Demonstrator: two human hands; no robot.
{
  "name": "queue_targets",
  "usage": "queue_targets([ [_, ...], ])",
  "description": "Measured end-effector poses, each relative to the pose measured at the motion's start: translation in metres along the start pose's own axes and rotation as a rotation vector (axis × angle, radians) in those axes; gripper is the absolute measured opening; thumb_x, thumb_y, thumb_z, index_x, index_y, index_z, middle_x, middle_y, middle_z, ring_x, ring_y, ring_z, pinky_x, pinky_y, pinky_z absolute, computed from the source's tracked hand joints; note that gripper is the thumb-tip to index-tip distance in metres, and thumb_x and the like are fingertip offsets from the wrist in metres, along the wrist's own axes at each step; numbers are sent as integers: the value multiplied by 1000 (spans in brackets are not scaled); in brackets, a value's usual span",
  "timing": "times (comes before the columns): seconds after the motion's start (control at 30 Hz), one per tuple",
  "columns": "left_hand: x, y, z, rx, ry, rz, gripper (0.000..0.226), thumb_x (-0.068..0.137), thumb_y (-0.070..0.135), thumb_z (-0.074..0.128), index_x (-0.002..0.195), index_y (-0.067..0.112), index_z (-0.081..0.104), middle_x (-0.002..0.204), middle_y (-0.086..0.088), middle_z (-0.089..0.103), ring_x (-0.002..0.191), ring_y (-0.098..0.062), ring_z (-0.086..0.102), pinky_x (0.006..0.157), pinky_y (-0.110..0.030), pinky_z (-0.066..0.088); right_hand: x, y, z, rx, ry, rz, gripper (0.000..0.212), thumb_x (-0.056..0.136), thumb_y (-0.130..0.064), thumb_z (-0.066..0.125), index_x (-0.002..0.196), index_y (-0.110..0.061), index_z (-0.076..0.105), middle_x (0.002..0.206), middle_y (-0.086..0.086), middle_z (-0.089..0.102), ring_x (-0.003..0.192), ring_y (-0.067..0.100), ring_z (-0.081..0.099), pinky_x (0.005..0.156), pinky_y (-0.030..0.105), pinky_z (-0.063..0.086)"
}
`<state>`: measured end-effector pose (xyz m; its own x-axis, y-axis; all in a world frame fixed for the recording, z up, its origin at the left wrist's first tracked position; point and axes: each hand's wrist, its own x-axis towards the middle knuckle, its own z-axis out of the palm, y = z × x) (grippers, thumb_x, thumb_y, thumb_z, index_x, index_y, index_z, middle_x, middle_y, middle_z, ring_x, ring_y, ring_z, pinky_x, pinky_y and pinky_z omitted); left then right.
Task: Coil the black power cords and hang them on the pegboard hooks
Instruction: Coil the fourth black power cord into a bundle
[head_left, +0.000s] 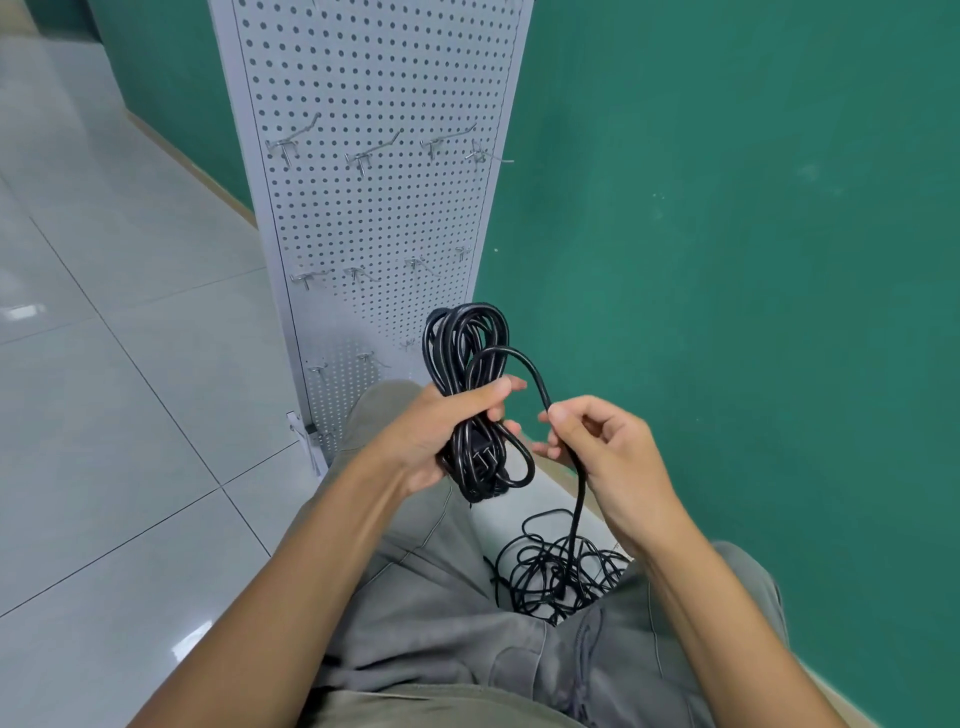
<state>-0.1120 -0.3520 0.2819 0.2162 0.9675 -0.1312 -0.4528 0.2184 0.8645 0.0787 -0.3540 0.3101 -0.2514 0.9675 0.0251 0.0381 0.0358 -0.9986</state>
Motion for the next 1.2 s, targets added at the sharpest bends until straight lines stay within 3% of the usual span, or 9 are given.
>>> queue_targets([
  [0.2, 1, -10, 7, -64, -59, 0, 25, 94, 29, 66, 113, 13, 73, 81, -1, 63, 83, -19, 70, 79, -33, 57, 5, -22, 9, -86, -18, -59, 24, 100, -18, 63, 78, -10, 65, 90, 2, 74, 102, 9, 70, 87, 15, 49],
  [0.37, -1, -13, 18, -104, -90, 24, 24, 93, 29, 64, 113, 23, 76, 90, -4, 67, 78, -16, 68, 72, -29, 59, 13, -26, 16, 102, 22, -12, 19, 101, -17, 61, 83, -16, 68, 94, 1, 70, 81, 4, 64, 73, 18, 53],
  [0.5, -1, -15, 19, -67, -91, 19, 38, 94, 33, 63, 127, 16, 68, 115, -6, 74, 77, -14, 69, 67, -32, 60, 18, -28, 26, 71, 64, -14, 26, 99, -22, 64, 78, -29, 79, 136, 6, 60, 101, 20, 69, 80, 30, 58],
  [0.57, -1, -14, 20, -43, -104, 33, 47, 95, 31, 63, 137, 12, 61, 127, -10, 71, 78, -16, 69, 69, -34, 61, 19, -31, 28, 92, 59, 5, 28, 99, -25, 65, 74, -29, 77, 144, 3, 55, 92, 27, 68, 68, 38, 55],
  [0.73, -1, -10, 18, 6, -108, 30, 44, 91, 28, 65, 132, 12, 63, 120, -10, 74, 83, -17, 71, 79, -37, 62, 24, -36, 34, 220, 42, 79, 31, 100, -31, 61, 73, -29, 76, 150, 16, 51, 69, 19, 66, 44, 25, 40],
  [0.87, -1, -7, 12, 8, -139, 10, 34, 91, 26, 65, 122, 11, 67, 112, -7, 76, 95, -18, 71, 86, -37, 61, 28, -42, 40, 192, 77, 75, 25, 101, -23, 62, 80, -19, 76, 154, 9, 47, 74, 8, 73, 54, 23, 53],
  [1.0, 2, -11, 4, -48, -160, -41, 29, 94, 30, 69, 116, 11, 73, 106, -9, 70, 95, -21, 64, 89, -40, 55, 32, -45, 39, 46, 102, 61, 15, 98, -22, 66, 90, -15, 77, 146, -8, 49, 73, -12, 67, 50, 15, 47],
  [1.13, 5, -17, 5, -98, -122, -32, 21, 90, 29, 69, 102, 13, 74, 98, -4, 67, 88, -14, 64, 80, -31, 56, 41, -42, 35, -23, 101, 18, 11, 93, -24, 73, 86, -17, 79, 138, -9, 58, 116, 1, 62, 74, 12, 52],
  [1.2, 5, -18, 5, -104, -108, -9, 19, 93, 30, 69, 98, 12, 72, 96, -5, 68, 94, -17, 66, 86, -35, 54, 44, -38, 34, -11, 73, 33, 11, 93, -24, 73, 88, -16, 76, 132, -11, 62, 91, -5, 68, 71, 15, 55],
])
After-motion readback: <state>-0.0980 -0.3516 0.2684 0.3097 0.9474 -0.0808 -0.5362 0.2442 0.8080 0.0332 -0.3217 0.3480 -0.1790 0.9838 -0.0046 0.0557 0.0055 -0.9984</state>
